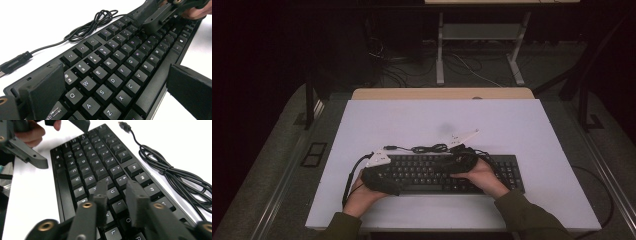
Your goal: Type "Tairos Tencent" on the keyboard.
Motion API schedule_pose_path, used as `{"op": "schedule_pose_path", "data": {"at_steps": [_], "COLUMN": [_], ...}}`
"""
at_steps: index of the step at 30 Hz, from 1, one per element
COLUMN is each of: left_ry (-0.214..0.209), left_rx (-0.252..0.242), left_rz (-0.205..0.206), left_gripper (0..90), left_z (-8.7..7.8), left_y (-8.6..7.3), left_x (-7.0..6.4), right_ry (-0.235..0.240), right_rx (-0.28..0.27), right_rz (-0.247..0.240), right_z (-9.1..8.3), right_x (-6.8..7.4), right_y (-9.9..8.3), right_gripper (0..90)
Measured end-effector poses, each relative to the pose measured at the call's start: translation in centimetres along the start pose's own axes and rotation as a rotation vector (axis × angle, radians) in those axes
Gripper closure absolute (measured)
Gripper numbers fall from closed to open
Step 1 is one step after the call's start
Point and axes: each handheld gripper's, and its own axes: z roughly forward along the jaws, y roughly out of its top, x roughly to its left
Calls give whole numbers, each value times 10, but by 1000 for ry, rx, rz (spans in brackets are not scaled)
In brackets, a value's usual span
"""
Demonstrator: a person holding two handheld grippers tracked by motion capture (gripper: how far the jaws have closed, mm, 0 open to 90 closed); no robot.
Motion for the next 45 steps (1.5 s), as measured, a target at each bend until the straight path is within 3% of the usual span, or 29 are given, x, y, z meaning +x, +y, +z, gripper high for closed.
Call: {"op": "schedule_pose_path", "data": {"at_steps": [8, 13, 31, 45], "left_ry": [-5, -11, -42, -49], "left_rx": [-1, -9, -28, -27], "left_rz": [3, -3, -41, -35], "left_gripper": [33, 60, 271, 580], "left_z": [0, -1, -1, 8], "left_y": [1, 1, 7, 19], "left_x": [-1, 0, 7, 11], "right_ry": [-8, -17, -39, -43], "right_rx": [-47, -63, -86, -90], "right_rz": [33, 34, 32, 37], "right_z": [-6, -7, -9, -9], "right_x": [-4, -7, -10, -9], "right_y": [-2, -4, -4, -3], "right_gripper": [379, 310, 293, 292]}}
